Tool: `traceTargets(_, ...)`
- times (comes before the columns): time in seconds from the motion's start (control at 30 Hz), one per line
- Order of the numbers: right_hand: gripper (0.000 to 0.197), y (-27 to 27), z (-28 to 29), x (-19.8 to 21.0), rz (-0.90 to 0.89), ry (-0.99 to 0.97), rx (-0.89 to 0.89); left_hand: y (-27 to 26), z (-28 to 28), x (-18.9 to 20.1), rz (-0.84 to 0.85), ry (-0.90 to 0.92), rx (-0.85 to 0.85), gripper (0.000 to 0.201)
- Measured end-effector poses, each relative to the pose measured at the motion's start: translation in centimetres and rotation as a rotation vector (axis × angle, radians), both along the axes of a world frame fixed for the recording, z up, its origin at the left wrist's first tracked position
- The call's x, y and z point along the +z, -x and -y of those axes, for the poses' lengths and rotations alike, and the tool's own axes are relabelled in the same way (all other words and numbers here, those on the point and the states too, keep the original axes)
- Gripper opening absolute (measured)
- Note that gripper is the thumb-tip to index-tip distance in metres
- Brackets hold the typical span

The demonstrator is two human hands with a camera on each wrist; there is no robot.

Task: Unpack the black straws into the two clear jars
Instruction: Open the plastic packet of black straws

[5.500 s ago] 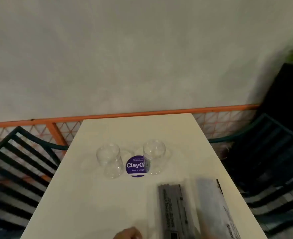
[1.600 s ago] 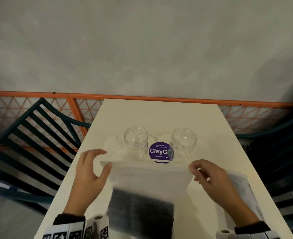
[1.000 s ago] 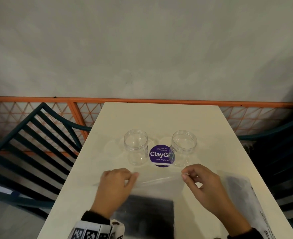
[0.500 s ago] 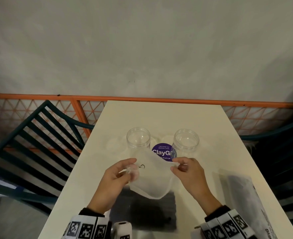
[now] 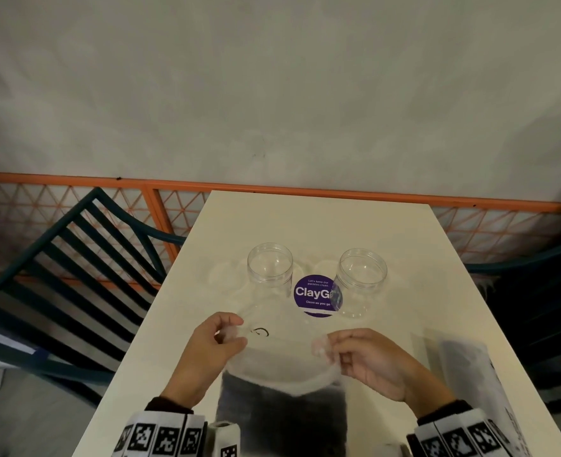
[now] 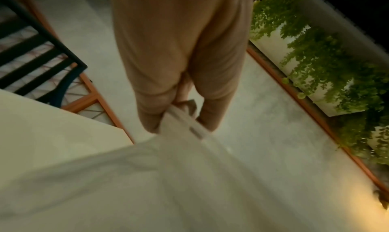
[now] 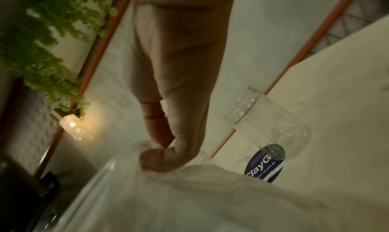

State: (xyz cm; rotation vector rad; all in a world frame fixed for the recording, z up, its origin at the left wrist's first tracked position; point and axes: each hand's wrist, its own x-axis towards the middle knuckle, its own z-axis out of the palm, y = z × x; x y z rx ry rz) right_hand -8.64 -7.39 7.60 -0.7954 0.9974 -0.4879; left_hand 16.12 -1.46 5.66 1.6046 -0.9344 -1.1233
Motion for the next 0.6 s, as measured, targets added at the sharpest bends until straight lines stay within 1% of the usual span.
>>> traceTargets(0.03,0.015,-0.3,-0.3,0.1,-0.006,0.014,0.031,0.3,0.1,-0.1,0.020,0.004,0.019,0.026)
traceTargets(0.07,0.015,-0.6,-0.6,0.2,-0.033,0.053,0.080,0.8,0.3,-0.2,0.028,0.013,0.032,0.027)
traceTargets(0.1,0.025,-0.7,-0.8,0.1,-0.133,0.138,0.147,1.1,0.4,-0.2,0.031,0.025,0.032,0.028)
traceTargets(0.13,0.032,-0.9,-0.9,-0.2,-0.295,0.271,0.213,1.4,0.5,-0.2,0.037,0.038,0.026,0.029)
traceTargets(0.17,0.033,-1.0,-0.9,-0.4,-0.470,0.432,0.256,1.6,0.4,-0.1,0.053,0.044,0.015,0.030)
traceTargets(0.2,0.029,-1.1,-0.9,-0.6,-0.626,0.579,0.250,1.5,0.4,0.0,0.071,0.052,0.012,0.031)
traceTargets(0.23,0.025,-0.9,-0.7,-0.8,-0.719,0.652,0.199,1.3,0.4,0.1,0.093,0.059,0.010,0.031)
traceTargets(0.27,0.024,-0.7,-0.4,-1.0,-0.733,0.653,0.121,1.0,0.3,0.2,0.127,0.066,0.014,0.032)
traceTargets(0.3,0.023,-0.3,0.0,-1.2,-0.681,0.596,0.030,0.6,0.1,0.4,0.188,0.078,0.015,0.032)
traceTargets(0.37,0.016,0.6,0.6,-1.3,-0.481,0.412,-0.124,0.1,-0.3,0.8,0.386,0.110,0.007,0.032)
traceTargets(0.43,0.011,1.2,0.8,-0.9,-0.252,0.225,-0.179,-0.1,-0.6,0.8,0.553,0.130,0.003,0.034)
traceTargets(0.47,0.012,1.3,0.9,-0.9,-0.141,0.158,-0.183,-0.2,-0.8,0.7,0.597,0.133,0.019,0.035)
traceTargets(0.53,0.015,1.4,0.8,-0.5,0.046,0.049,-0.163,-0.3,-0.8,0.5,0.615,0.139,0.059,0.034)
traceTargets(0.6,0.025,1.3,0.6,-0.1,0.193,-0.025,-0.114,-0.2,-0.7,0.4,0.591,0.149,0.076,0.025)
